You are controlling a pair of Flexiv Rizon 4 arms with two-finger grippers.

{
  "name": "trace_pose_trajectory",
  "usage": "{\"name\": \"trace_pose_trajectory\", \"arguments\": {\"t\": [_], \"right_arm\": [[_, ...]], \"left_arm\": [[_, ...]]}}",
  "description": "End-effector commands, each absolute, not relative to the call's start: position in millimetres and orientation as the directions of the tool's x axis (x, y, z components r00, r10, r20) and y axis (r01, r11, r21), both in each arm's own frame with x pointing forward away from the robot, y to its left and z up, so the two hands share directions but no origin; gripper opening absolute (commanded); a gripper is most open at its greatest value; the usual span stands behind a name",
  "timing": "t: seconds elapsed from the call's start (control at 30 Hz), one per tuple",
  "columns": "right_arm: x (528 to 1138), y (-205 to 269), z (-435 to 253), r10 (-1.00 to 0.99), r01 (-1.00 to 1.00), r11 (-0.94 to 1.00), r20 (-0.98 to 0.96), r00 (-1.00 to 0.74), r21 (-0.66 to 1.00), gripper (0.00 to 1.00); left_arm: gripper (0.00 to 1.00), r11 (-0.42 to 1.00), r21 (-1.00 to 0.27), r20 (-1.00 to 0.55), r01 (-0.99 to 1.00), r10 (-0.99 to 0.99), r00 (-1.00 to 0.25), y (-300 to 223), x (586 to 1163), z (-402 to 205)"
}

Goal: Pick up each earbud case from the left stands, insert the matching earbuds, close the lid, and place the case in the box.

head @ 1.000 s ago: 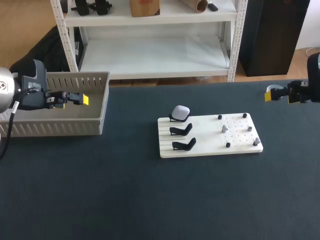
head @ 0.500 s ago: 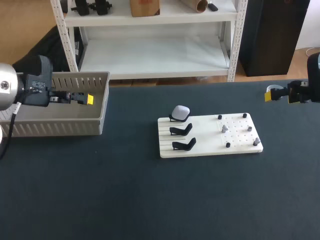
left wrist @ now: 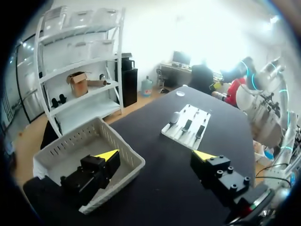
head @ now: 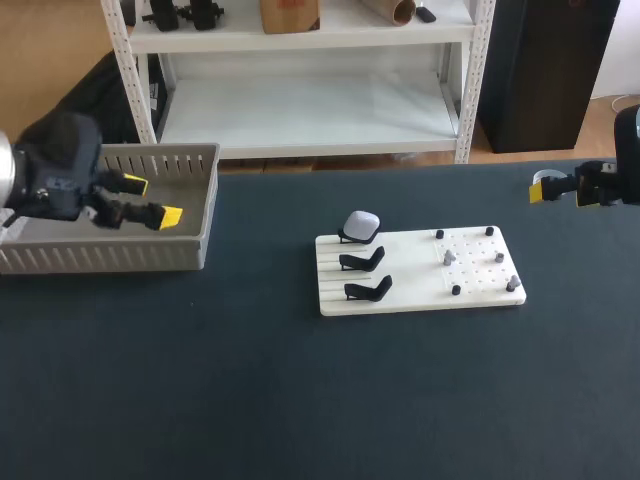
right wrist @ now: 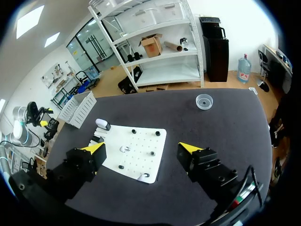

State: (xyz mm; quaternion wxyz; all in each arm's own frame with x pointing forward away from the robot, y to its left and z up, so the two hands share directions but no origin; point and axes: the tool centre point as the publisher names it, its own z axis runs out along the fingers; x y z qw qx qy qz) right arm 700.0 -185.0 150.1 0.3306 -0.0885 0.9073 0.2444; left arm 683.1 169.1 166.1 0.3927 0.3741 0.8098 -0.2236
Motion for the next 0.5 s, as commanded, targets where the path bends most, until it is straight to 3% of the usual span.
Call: {"name": "trace_pose_trajectory", "arguments": {"t": [0.03,0.2,0.5], "right_arm": [[700,-185,150,0.000,-0.324,0.864,-0.643,-0.766,0.386,1.00],[700,-185,150,0.000,-0.324,0.864,-0.643,-0.766,0.386,1.00],[700,-185,150,0.000,-0.324,0.864,-0.643,-0.766,0.386,1.00]], "left_arm": [[1.00,0.313,-0.090,-0.916,0.945,0.346,-0.202,174,677,158],[1.00,0.405,-0.091,-0.900,0.910,0.357,-0.249,148,683,150],[1.00,0.397,-0.005,-0.899,0.918,0.399,-0.178,82,716,142]]}}
